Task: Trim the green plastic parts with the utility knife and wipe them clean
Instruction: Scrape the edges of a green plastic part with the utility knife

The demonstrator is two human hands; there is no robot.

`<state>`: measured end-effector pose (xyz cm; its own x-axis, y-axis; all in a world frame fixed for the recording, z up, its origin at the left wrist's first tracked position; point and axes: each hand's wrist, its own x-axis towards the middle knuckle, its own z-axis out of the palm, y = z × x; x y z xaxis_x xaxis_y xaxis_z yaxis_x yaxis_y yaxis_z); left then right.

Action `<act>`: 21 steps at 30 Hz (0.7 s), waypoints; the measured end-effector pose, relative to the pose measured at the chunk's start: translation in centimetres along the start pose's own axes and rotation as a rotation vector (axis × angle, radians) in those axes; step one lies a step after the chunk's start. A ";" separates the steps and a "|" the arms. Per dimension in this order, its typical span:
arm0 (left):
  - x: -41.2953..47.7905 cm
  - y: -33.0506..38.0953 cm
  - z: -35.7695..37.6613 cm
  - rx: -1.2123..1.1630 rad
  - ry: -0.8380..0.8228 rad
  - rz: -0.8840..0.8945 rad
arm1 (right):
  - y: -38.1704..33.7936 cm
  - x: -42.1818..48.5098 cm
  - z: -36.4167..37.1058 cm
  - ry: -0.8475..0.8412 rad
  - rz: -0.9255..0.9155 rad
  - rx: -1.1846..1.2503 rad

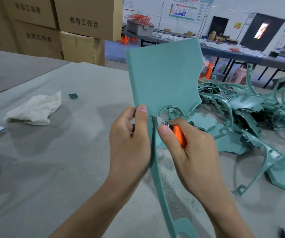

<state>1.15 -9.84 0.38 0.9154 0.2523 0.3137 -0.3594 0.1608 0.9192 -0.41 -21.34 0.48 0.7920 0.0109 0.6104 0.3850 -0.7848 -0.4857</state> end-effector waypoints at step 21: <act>-0.2 0.3 0.5 -0.204 -0.038 -0.321 | -0.4 -0.7 1.0 0.052 0.090 -0.120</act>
<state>0.98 -10.31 0.78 0.9919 0.1230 0.0302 -0.0789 0.4135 0.9071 -0.59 -20.39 -0.38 0.7939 -0.0925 0.6009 0.2518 -0.8496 -0.4634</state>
